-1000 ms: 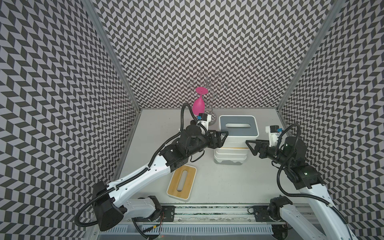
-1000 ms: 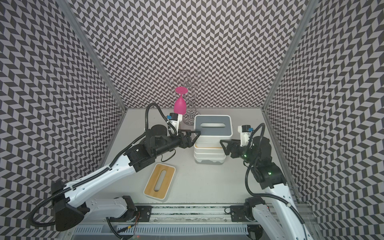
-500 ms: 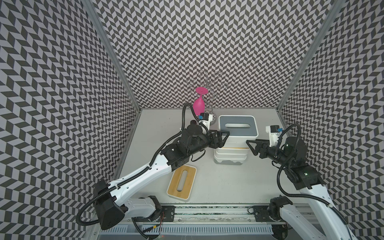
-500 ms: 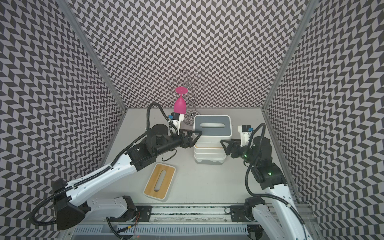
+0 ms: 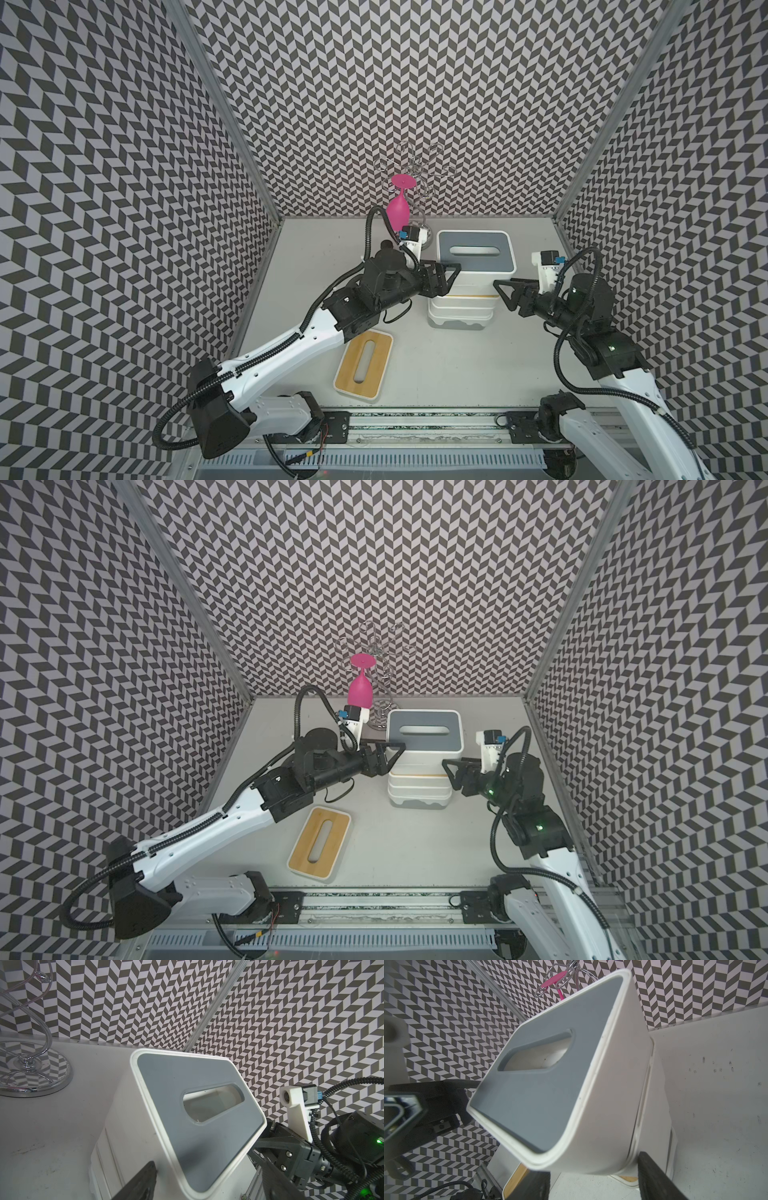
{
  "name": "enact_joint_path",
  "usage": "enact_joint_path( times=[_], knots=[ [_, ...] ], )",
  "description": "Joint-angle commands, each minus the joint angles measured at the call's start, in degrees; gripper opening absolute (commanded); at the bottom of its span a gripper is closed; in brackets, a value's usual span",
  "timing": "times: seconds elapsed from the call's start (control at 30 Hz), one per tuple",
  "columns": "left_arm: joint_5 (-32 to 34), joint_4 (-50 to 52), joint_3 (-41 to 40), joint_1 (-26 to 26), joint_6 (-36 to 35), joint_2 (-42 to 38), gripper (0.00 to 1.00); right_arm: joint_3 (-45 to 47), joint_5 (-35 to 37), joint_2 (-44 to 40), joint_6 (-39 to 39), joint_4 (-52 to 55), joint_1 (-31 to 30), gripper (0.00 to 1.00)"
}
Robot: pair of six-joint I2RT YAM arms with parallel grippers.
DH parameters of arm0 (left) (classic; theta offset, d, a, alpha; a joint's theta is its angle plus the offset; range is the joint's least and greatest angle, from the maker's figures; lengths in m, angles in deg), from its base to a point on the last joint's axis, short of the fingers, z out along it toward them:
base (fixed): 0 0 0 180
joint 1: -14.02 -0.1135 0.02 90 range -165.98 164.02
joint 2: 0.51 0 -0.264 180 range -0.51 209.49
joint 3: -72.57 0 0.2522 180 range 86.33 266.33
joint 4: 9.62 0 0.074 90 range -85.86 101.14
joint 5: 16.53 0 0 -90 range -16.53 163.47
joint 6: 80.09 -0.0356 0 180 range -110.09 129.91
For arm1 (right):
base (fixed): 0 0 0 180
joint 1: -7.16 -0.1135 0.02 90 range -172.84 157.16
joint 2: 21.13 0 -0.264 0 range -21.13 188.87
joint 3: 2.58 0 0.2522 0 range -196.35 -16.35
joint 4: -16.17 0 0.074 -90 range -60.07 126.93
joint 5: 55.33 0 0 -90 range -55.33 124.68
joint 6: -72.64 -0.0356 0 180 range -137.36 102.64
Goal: Stack the tissue boxes
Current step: Place the tissue box at the tissue box.
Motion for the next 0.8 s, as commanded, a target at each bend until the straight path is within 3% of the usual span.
enact_joint_path(
  times=[0.0,0.23,0.47,0.77],
  knots=[
    [0.0,-0.9,1.4,0.3,-0.5,-0.5,0.81,-0.4,1.1,-0.3,0.7,-1.8,0.0,0.63],
    [1.3,-0.6,0.1,0.3,-0.8,-2.9,0.82,-1.0,1.7,-0.4,0.5,-0.9,0.0,0.61],
    [4.3,2.3,-3.4,0.3,-0.4,-8.1,0.83,-2.3,3.1,-1.9,-0.2,2.3,0.0,0.78],
    [10.4,12.5,-10.5,1.5,2.1,-14.1,0.82,-2.4,-2.2,-4.8,-1.9,6.1,-0.1,0.83]
  ],
)
